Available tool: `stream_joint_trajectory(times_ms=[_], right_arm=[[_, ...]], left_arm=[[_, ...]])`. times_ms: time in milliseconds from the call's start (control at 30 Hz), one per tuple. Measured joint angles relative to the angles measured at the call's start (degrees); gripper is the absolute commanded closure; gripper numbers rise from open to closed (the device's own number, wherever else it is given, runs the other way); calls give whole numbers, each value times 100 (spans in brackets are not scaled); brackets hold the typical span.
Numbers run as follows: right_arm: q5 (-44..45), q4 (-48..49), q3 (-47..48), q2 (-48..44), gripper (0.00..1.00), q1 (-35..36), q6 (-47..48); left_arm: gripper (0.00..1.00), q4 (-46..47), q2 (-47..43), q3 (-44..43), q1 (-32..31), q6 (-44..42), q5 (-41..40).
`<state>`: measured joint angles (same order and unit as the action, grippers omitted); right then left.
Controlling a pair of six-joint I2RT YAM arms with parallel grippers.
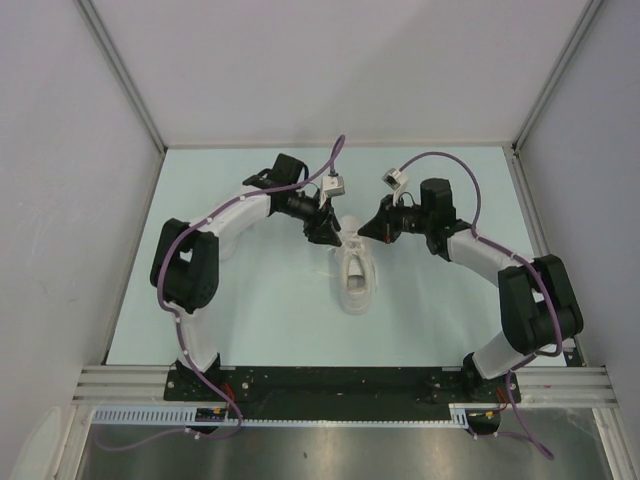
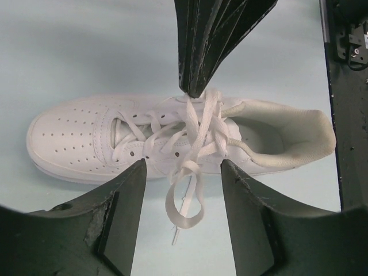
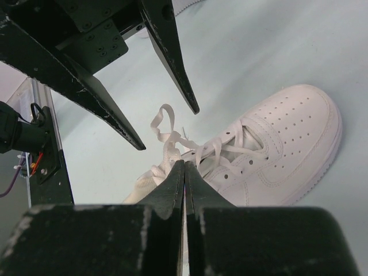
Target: Tie the shoes
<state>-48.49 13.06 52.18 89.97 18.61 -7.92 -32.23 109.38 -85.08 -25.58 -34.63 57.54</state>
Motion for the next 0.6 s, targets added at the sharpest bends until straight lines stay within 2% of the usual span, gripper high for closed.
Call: stream_joint_trajectory(times_ms=[467, 567, 600], right_arm=[[92, 0, -151, -168, 100, 0, -22], [120, 0, -188, -208, 100, -2, -57], [127, 0, -195, -223, 100, -4, -63]], left_arm=[[42, -289, 2, 4, -48, -505, -498], [47, -417, 2, 4, -107, -649, -581], [51, -455, 2, 4, -136, -693, -614]])
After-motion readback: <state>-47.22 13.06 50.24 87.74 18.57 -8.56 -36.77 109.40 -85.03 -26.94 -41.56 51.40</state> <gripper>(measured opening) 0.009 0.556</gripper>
